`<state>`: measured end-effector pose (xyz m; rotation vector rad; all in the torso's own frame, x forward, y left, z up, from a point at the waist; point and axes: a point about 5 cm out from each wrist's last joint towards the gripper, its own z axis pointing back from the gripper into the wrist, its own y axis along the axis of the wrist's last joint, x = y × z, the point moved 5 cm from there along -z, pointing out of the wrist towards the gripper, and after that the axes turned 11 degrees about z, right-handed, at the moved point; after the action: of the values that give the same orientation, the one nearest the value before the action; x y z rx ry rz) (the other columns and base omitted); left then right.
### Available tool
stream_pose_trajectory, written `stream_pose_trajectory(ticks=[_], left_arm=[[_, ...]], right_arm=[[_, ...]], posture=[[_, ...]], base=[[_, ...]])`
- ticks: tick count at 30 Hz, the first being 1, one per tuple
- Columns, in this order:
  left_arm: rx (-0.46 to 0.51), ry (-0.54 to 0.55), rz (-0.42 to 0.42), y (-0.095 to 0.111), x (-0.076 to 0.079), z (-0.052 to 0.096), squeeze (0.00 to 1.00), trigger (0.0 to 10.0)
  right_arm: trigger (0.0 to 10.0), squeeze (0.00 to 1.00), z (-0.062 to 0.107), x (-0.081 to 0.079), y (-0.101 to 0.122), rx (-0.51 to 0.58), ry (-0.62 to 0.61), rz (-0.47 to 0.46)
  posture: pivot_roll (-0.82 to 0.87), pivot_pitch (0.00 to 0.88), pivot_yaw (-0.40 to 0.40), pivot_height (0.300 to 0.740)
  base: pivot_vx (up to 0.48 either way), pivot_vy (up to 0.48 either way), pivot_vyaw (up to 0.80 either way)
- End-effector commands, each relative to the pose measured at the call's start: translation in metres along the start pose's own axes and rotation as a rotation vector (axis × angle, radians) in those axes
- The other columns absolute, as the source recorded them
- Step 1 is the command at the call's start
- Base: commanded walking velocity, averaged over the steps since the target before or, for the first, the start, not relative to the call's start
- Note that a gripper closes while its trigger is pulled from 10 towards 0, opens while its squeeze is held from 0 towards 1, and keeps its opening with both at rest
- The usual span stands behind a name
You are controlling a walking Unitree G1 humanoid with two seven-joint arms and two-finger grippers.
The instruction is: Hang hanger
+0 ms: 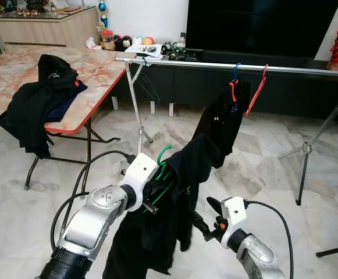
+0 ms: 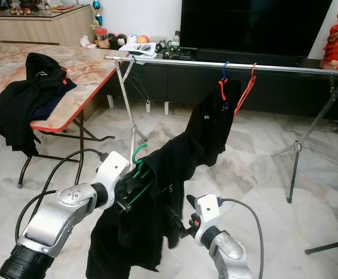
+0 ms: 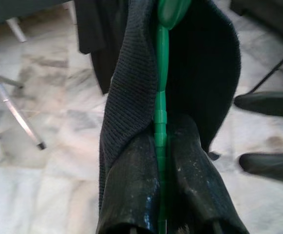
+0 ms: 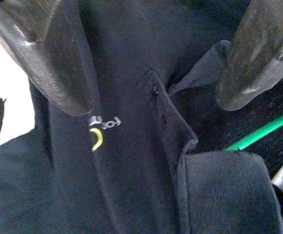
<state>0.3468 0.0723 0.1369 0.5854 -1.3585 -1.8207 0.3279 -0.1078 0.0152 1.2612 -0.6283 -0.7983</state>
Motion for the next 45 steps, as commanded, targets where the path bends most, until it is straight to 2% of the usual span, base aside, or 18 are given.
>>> stream_pose_trajectory(ticks=[1, 9, 17, 21, 27, 29, 31, 38, 45], left_arm=[[0.052, -0.045, -0.033, 0.020, 0.012, 0.001, 0.00, 10.0], [0.067, -0.116, -0.032, 0.030, 0.031, 0.000, 0.00, 10.0], [0.062, -0.151, -0.029, 0.028, 0.042, 0.002, 0.00, 10.0], [0.058, -0.158, -0.027, 0.027, 0.045, 0.003, 0.00, 10.0], [0.057, -0.163, -0.028, 0.027, 0.047, 0.003, 0.00, 10.0], [0.060, -0.172, -0.031, 0.029, 0.049, 0.004, 0.00, 10.0], [0.068, -0.181, -0.033, 0.032, 0.052, 0.004, 0.00, 10.0], [0.066, -0.188, -0.029, 0.032, 0.055, 0.006, 0.00, 10.0], [0.061, -0.186, -0.026, 0.032, 0.055, 0.006, 0.00, 10.0]], right_arm=[[10.0, 0.00, -0.001, 0.000, -0.002, -0.007, -0.002, 0.007], [10.0, 0.00, -0.001, -0.002, -0.008, -0.023, 0.005, 0.021], [10.0, 0.00, -0.003, 0.019, 0.009, 0.045, -0.126, 0.026], [10.0, 0.00, -0.004, 0.021, 0.012, 0.066, -0.138, 0.008], [10.0, 0.00, -0.007, 0.013, 0.014, 0.071, -0.079, 0.002], [10.0, 0.00, -0.011, 0.004, 0.013, 0.060, -0.010, 0.006], [10.0, 0.00, -0.012, 0.002, 0.013, 0.055, -0.002, 0.020], [10.0, 0.00, -0.013, 0.023, 0.021, 0.055, -0.133, 0.053], [10.0, 0.00, -0.014, 0.031, 0.023, 0.042, -0.180, 0.052]], posture=[[0.17, 0.000, -0.021, 0.740], [0.17, 0.000, -0.020, 0.740], [0.17, 0.000, -0.022, 0.740], [0.17, 0.000, -0.023, 0.740], [0.17, 0.000, -0.025, 0.740], [0.18, 0.000, -0.027, 0.740], [0.18, 0.000, -0.028, 0.740], [0.18, 0.000, -0.033, 0.740], [0.19, 0.001, -0.037, 0.740]], base=[[0.000, 0.000, 0.00], [0.000, 0.000, 0.00], [0.000, 0.000, 0.00], [0.000, 0.000, 0.00], [0.000, 0.000, 0.00], [0.000, 0.000, 0.00], [0.000, 0.000, 0.00], [0.000, 0.000, 0.00], [0.000, 0.000, 0.00]])
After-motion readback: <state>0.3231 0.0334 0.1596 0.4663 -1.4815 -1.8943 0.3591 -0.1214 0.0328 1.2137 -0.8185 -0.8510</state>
